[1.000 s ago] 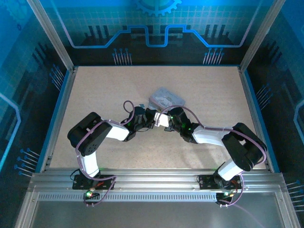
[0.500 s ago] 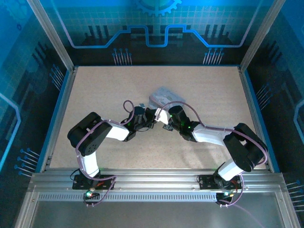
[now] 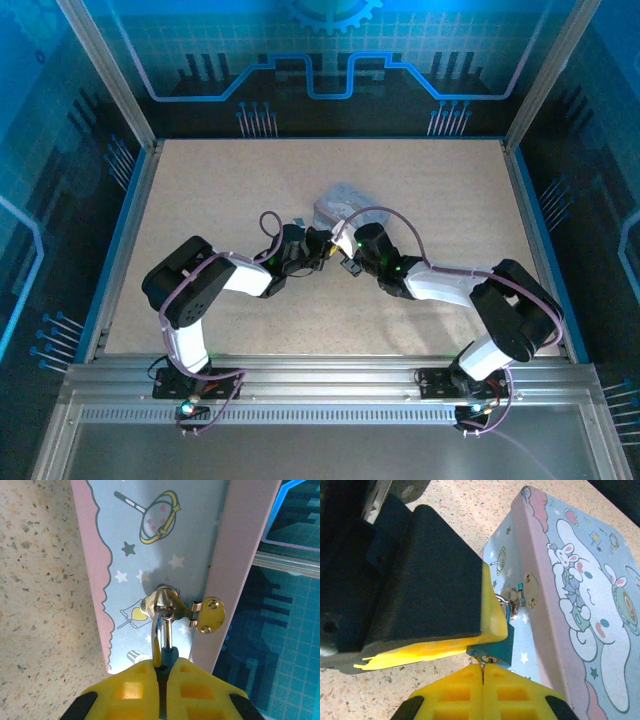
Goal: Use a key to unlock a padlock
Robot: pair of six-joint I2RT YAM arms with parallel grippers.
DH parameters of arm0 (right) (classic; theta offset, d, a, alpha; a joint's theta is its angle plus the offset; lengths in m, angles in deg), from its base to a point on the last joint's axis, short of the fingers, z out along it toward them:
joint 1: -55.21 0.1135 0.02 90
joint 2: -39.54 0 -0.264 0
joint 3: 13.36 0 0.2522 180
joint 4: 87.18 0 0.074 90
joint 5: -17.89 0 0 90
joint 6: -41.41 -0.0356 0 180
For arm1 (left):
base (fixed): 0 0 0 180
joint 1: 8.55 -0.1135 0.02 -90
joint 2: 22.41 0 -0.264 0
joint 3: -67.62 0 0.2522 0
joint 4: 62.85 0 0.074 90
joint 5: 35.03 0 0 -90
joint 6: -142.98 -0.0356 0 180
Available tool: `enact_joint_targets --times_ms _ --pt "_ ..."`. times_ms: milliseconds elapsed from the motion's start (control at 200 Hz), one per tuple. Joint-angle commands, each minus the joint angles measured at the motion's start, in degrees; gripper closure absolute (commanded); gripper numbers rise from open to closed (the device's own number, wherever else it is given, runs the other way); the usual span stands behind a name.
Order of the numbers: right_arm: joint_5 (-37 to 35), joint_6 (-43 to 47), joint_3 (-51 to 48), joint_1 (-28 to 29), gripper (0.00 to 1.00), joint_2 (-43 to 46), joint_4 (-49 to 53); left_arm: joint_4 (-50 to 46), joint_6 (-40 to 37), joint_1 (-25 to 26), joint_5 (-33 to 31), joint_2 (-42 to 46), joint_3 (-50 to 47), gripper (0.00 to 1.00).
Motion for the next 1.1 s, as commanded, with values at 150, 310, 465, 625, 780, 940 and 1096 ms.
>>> enact_joint_targets --times_ms 150,310,465,625,780,940,1096 --pt "4.12 -8.99 -1.92 0.99 1.0 -1.08 -2.37 2.05 -0.44 0.67 0.35 0.0 -0.4 1.0" --pt "5.14 -10.17 -3.37 0.93 1.0 -3.11 -4.64 0.8 -0.74 0.66 -0.35 0.23 -1.08 0.91" --pt "5.29 -11.17 -4.54 0.93 1.0 -3.97 -6.21 -0.29 -1.14 0.63 -0.97 0.89 -1.53 0.83" --pt "6.58 -12.8 -5.21 0.7 1.0 -3.8 -6.97 -0.5 -1.37 0.38 -1.54 2.12 -2.59 0.74" --pt "8.27 -14.63 -5.83 0.24 1.0 -3.37 -7.21 -3.55 -3.14 -0.57 -1.84 5.51 -3.84 0.64" --pt "11.56 -17.95 -6.69 -1.51 1.0 -2.15 -7.5 -8.6 -6.17 -2.01 -2.63 10.38 -5.06 0.56" --pt "15.11 -21.8 -7.29 -3.71 1.0 -0.61 -7.51 -14.23 -9.61 -4.03 -3.25 14.7 -5.69 0.52"
